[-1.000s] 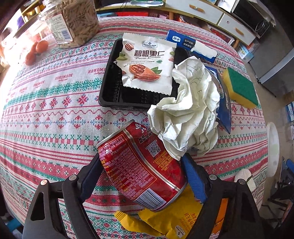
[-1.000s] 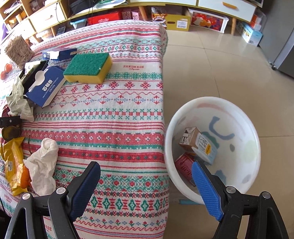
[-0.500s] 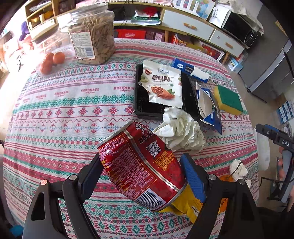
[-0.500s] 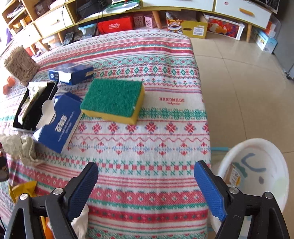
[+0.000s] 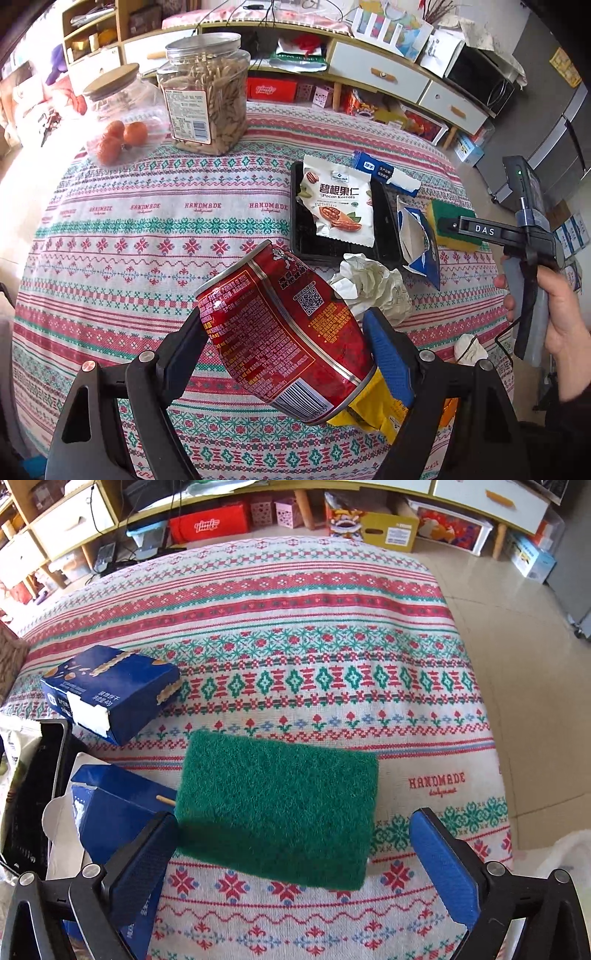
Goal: Collect trash
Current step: 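Lift the crushed can with the left tool while the right tool grasps the sponge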
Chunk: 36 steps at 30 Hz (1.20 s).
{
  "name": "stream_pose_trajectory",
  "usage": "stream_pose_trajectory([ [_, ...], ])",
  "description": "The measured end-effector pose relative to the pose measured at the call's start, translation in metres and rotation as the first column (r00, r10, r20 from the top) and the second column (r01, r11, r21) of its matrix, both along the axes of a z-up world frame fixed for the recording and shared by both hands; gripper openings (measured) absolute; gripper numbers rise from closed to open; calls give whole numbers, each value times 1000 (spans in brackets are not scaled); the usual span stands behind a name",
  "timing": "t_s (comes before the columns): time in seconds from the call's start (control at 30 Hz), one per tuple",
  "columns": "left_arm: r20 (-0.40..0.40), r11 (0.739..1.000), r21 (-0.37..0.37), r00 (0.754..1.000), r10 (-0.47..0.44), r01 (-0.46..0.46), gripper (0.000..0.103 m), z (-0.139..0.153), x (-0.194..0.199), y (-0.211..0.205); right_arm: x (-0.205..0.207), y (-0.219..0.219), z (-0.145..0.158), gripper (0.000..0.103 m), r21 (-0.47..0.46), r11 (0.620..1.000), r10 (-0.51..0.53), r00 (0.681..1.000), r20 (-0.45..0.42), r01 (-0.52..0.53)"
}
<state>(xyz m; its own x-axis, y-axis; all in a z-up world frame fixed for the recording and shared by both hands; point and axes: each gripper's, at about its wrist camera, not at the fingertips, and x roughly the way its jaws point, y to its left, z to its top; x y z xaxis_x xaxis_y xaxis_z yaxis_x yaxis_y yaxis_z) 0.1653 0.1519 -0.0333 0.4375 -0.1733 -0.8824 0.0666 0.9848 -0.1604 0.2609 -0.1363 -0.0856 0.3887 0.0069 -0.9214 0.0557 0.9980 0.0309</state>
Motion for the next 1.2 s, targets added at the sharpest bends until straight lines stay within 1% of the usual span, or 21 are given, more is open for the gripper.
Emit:
stream_pose_trajectory([
  [0.17,6,1000,3,1000,7,-7,86,1,-4,0,1,3,-8,101,46,999,15,1000,-4,-15],
  [0.23,11,1000,-1,1000,6,-6,86,2,-6,-2,-2,-1,-7,86,92,996,18,1000,5,-19],
  [0.27,14,1000,-3,1000,3,-3,86,3,-7,-3,-4,-4,-5,80,140,990,25,1000,14,-27],
  [0.3,18,1000,-5,1000,-1,1,86,4,-9,-5,-7,-7,-3,74,168,986,23,1000,16,-25],
  [0.33,23,1000,-6,1000,-6,6,86,5,-11,-8,-11,-10,0,71,173,985,22,1000,23,-25],
  [0.37,27,1000,-5,1000,-12,12,86,7,-12,-10,-16,-12,5,62,187,982,29,999,33,-34],
  [0.4,31,1000,-5,999,-20,20,86,8,-13,-13,-21,-15,10,57,197,979,34,998,43,-42],
  [0.5,44,999,-3,998,-47,47,86,12,-18,-25,-38,-21,24,45,194,979,58,996,62,-69],
  [0.6,55,997,1,996,-75,75,86,15,-22,-37,-56,-24,36,40,167,981,87,993,74,-99],
  [0.73,68,994,13,992,-111,110,86,18,-29,-52,-82,-36,52,33,184,976,98,990,98,-115],
  [0.97,85,984,32,980,-179,177,86,21,-36,-82,-125,-64,73,33,190,975,87,988,129,-111],
  [1.1,93,977,27,972,-214,213,86,24,-40,-103,-149,-86,83,33,206,975,50,988,146,-80],
  [1.2,101,970,18,964,-244,243,86,28,-42,-123,-168,-106,83,33,226,972,22,985,172,-61],
])
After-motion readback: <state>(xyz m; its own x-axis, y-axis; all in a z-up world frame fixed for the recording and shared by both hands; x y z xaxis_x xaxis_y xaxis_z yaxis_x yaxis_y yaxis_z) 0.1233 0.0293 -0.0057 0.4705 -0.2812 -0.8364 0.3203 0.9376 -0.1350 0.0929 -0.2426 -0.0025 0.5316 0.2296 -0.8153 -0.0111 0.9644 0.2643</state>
